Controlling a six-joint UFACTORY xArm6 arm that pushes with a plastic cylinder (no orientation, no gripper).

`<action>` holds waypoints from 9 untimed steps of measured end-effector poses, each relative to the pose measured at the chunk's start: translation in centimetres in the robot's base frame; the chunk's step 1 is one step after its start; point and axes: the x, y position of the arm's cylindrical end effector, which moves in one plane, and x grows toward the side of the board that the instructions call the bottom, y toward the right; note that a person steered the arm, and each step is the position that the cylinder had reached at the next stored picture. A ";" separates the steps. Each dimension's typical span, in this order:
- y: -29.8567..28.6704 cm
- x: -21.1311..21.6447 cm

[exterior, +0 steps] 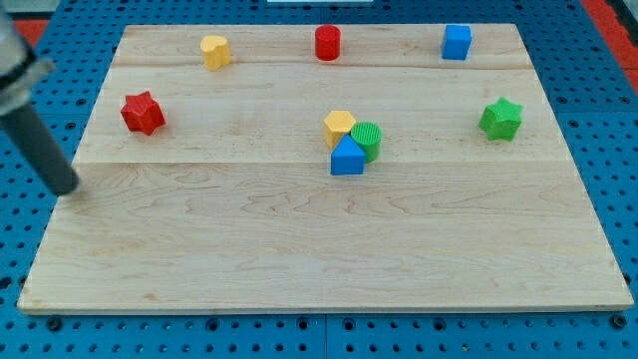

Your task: Push the red star to the top left of the blue triangle

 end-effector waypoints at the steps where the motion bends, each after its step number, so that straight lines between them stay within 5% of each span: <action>1: -0.2 -2.0; 3: 0.0 -10.8; 5: 10.6 -10.9; 9: 18.7 -10.2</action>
